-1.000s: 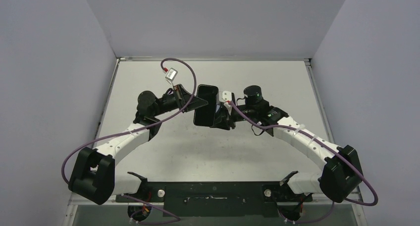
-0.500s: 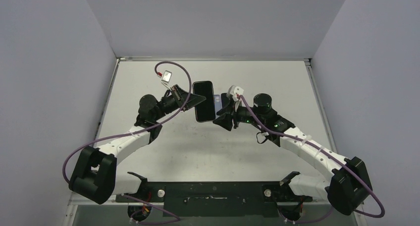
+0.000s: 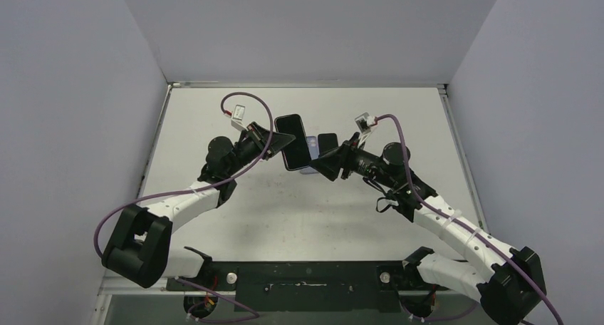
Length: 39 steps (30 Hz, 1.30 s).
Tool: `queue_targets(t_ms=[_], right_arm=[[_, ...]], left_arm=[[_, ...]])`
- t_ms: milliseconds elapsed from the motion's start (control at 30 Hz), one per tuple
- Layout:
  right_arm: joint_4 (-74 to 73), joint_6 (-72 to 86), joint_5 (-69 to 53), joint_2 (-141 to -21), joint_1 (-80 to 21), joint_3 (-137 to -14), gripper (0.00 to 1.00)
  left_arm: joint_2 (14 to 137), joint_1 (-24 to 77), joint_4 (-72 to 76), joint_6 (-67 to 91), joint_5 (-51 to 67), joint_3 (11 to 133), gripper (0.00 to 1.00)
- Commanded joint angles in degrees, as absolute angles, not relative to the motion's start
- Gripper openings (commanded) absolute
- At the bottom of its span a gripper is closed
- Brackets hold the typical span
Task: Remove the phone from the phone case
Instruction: Remove the phone case from the phone.
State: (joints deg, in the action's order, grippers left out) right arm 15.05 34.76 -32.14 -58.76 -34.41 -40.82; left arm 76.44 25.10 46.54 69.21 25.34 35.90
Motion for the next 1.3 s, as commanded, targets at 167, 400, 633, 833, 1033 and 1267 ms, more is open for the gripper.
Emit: queue_targets(t_ms=[167,400,633,833,1033,1267], right_arm=[[18.91,51.6,-30.26,-60.98,-34.1,-40.68,0.57],[19.12,53.42,-30.56,-62.47,-34.06,-40.41,0.53],[19.22,53.67,-30.59,-62.84,-34.19,-40.34,0.52],[18.73,54.05,-30.35,-63.1,-34.19,-40.24,0.52],[17.06,53.97,-27.95,-62.03,-34.1,-39.73,0.52],[17.81,53.74,-27.71,-61.42,-34.1,-40.03,0.53]], left_arm=[[76.37,26.19,55.66,73.76,20.93,35.67,0.0],[77.01,26.54,58.63,75.36,21.27,35.53,0.0],[77.47,27.1,60.74,75.8,21.49,35.7,0.0],[78.13,27.47,63.17,77.07,21.58,35.6,0.0],[77.14,27.51,61.75,76.02,20.42,35.33,0.0],[75.87,27.59,59.55,74.42,19.08,35.3,0.0]])
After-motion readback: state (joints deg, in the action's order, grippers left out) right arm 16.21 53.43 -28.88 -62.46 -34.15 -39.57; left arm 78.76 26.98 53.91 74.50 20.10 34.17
